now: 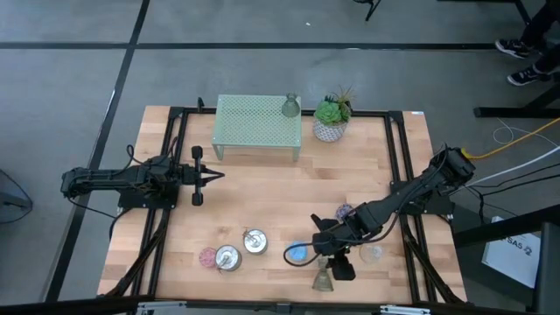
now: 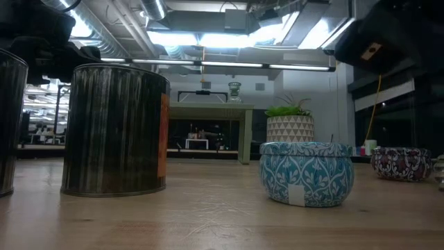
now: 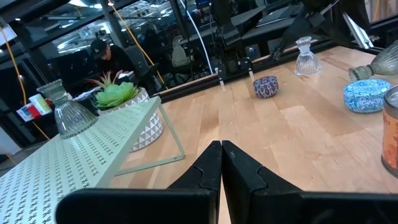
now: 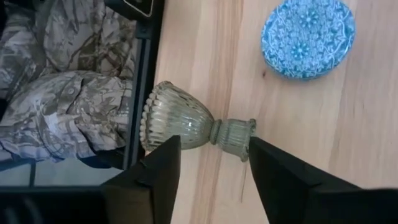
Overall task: Pick & Place candle stick holders
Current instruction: Put the green glass candle holder on the shelf
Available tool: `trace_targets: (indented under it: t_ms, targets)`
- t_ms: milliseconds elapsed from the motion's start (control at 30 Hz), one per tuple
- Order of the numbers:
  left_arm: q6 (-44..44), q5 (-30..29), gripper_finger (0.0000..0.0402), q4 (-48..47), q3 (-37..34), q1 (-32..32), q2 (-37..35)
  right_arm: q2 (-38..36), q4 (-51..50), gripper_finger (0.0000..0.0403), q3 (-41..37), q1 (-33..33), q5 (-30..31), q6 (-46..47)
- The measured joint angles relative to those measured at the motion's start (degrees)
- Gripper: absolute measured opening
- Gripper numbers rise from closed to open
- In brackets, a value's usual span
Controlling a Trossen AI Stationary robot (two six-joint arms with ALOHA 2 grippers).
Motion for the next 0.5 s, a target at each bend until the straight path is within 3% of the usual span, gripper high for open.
trace_targets:
  t_ms: [500]
  targets:
    - [0.0,0.0,0.0006,0.0,0.0,0.0,0.0,0.0,7.6,0.017,0.0,0.5,0.0,2.6]
